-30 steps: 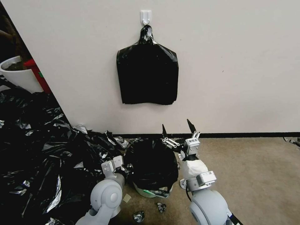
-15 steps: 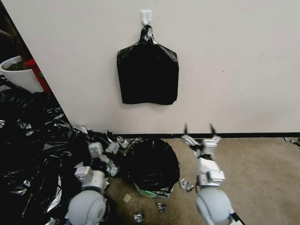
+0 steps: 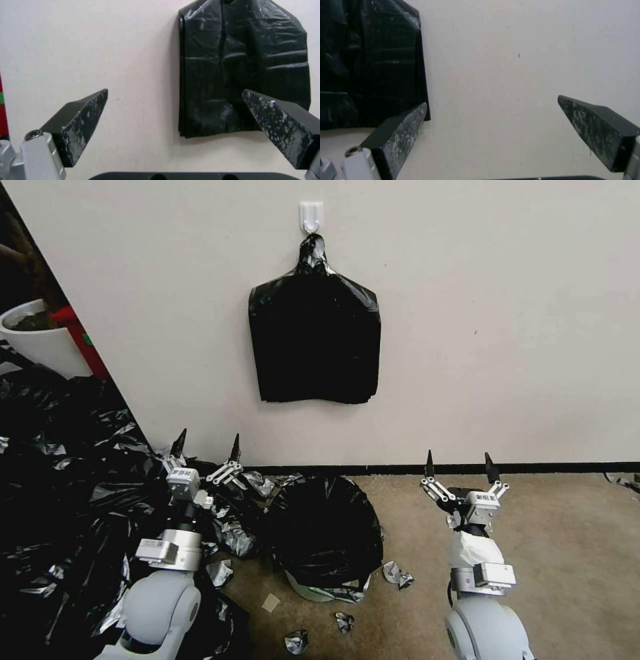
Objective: Place a trash bag onto the trash bin.
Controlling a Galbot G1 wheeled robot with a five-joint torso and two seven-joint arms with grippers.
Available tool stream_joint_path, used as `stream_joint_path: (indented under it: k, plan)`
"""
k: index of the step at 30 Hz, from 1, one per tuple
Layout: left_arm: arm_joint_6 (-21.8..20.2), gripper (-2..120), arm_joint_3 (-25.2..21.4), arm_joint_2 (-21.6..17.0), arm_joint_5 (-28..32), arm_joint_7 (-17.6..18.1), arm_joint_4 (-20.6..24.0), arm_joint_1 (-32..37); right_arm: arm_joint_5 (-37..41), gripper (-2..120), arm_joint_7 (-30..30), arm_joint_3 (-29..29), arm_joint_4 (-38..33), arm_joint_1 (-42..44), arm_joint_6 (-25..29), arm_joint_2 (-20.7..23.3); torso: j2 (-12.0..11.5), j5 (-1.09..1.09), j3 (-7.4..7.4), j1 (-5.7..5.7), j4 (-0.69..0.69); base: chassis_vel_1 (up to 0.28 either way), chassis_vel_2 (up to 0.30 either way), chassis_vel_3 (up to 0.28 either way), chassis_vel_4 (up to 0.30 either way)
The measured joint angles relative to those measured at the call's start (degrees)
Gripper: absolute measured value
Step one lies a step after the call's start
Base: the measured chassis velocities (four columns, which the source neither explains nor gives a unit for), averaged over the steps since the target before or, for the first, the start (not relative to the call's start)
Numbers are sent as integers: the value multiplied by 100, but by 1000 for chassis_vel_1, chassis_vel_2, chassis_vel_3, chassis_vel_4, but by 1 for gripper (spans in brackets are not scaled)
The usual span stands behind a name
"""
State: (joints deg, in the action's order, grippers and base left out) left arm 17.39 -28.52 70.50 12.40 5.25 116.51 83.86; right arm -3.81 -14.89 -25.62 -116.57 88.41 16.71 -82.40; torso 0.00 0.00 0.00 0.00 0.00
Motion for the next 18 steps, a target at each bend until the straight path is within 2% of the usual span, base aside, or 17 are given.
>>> stream_joint_path:
  k: [18]
  plan:
    - [-34, 100, 13, 7, 38, 43, 1, -1, 8, 100, 0, 24, -9, -11, -15, 9, 0, 0, 0, 0, 0, 0, 0, 0, 0]
